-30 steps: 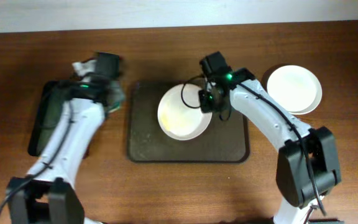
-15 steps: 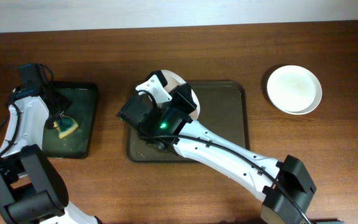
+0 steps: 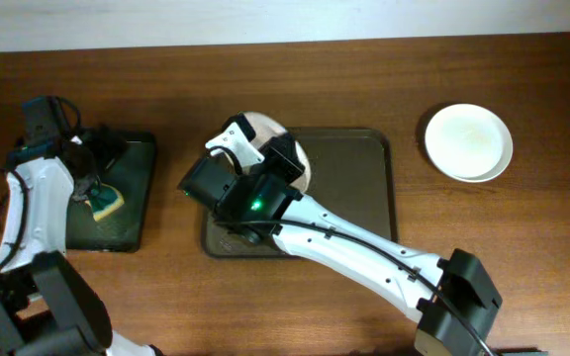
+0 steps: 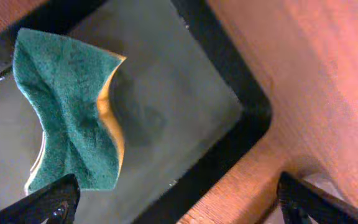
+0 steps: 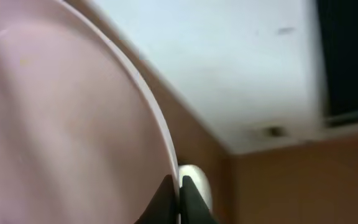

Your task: Clean dirty plates on tray and stack at the side

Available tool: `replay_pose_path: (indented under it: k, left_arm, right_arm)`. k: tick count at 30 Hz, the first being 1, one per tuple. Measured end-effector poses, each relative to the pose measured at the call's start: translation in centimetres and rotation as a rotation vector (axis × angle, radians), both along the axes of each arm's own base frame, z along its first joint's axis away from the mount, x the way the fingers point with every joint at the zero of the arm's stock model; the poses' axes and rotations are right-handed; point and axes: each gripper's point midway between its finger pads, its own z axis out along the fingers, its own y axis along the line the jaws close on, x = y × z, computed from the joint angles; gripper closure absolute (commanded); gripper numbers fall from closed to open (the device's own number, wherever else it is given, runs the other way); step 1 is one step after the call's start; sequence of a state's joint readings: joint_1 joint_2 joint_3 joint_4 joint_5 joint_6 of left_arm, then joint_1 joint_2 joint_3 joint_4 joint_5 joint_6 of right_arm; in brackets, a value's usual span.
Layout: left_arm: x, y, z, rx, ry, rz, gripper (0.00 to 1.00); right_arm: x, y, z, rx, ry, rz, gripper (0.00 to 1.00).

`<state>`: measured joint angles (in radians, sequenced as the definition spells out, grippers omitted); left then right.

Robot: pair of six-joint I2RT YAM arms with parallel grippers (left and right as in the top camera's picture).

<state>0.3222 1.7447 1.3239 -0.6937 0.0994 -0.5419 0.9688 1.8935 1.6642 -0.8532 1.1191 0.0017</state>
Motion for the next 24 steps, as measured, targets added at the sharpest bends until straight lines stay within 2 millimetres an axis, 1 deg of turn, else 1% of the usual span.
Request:
replay_pose_path:
  k: [1, 2, 4, 5, 6, 7, 8, 9, 10, 11, 12, 14, 15, 16, 17, 18, 19, 20, 21, 22, 24]
  left_arm:
    - [0.0, 0.0, 0.3, 0.0, -0.007, -0.001, 0.01]
    - [0.0, 0.0, 0.3, 0.0, -0.008, -0.001, 0.01]
    - [0.0, -0.1, 0.3, 0.0, -0.008, -0.002, 0.01]
    - [0.0, -0.1, 0.3, -0.001, -0.008, -0.002, 0.01]
    - [0.0, -0.1, 0.3, -0.001, -0.007, -0.002, 0.0]
    - [0.0, -0.1, 0.3, -0.002, -0.007, -0.002, 0.01]
    - [0.0, -0.1, 0.3, -0.003, -0.008, -0.003, 0.01]
    - [0.0, -0.1, 0.3, -0.003, -0.008, -0.003, 0.01]
    - [0.0, -0.1, 0.3, -0.003, -0.008, -0.003, 0.01]
    - [0.0, -0.1, 0.3, -0.003, -0.008, -0.003, 0.01]
    - [0.0, -0.1, 0.3, -0.003, -0.008, -0.003, 0.01]
    - [0.0, -0.1, 0.3, -0.003, -0.009, -0.003, 0.0]
    - [0.0, -0.1, 0.3, -0.003, -0.009, -0.003, 0.01]
    - [0.0, -0.1, 0.3, -0.003, -0.007, -0.003, 0.0]
    - [0.0, -0.1, 0.3, -0.003, -0.008, -0.003, 0.01]
    - [0.0, -0.1, 0.3, -0.003, -0.008, -0.003, 0.01]
    - [0.0, -0.1, 0.3, -0.002, -0.009, -0.003, 0.01]
    - [0.0, -0.1, 0.3, -0.003, -0.009, -0.003, 0.01]
    - [0.0, -0.1, 0.3, -0.003, -0.008, -0.003, 0.01]
    - [0.0, -0.1, 0.3, -0.003, -0.008, -0.003, 0.01]
    - [0.0, -0.1, 0.3, -0.003, -0.008, -0.003, 0.01]
  right_arm:
    - [0.2, -0.4, -0.3, 0.003, 0.019, -0.005, 0.96]
    - [0.5, -0.9, 0.0, -0.005, -0.002, -0.026, 0.96]
    - [1.0, -2.0, 3.3, 0.001, -0.188, -0.123, 0.96]
    - [1.0, -1.9, 4.3, 0.029, -0.244, -0.143, 0.96]
    - [0.8, -1.7, 4.6, 0.044, -0.246, -0.136, 0.96]
    - [0.5, -1.3, 4.2, 0.066, -0.192, -0.099, 0.96]
    - [0.4, -0.7, 2.9, 0.091, -0.104, -0.048, 0.96]
    - [0.3, -0.8, 1.0, 0.068, 0.005, -0.011, 0.96]
    - [0.4, -1.8, 0.1, 0.023, 0.039, -0.027, 0.96]
    - [0.6, -3.0, -0.3, 0.003, 0.025, -0.081, 0.96]
    - [0.8, -3.7, -0.2, 0.011, 0.001, -0.113, 0.96]
    - [1.5, -5.1, 1.1, 0.1, -0.071, -0.185, 0.96]
    - [1.8, -5.7, 1.4, 0.152, -0.073, -0.199, 0.96]
    - [2.3, -6.6, 1.6, 0.215, -0.06, -0.218, 0.96]
    - [3.8, -9.8, 1.7, 0.347, -0.008, -0.276, 0.96]
    - [4.9, -13.2, 1.8, 0.43, 0.01, -0.343, 0.96]
    - [5.9, -16.9, 1.4, 0.506, 0.04, -0.417, 0.96]
    - [6.6, -21.0, 0.3, 0.592, 0.092, -0.499, 0.96]
    - [6.9, -24.5, -0.8, 0.658, 0.12, -0.576, 0.96]
    - [7.1, -27.0, -1.8, 0.715, 0.144, -0.627, 0.96]
    - [6.7, -33.2, -4.7, 0.862, 0.186, -0.776, 0.96]
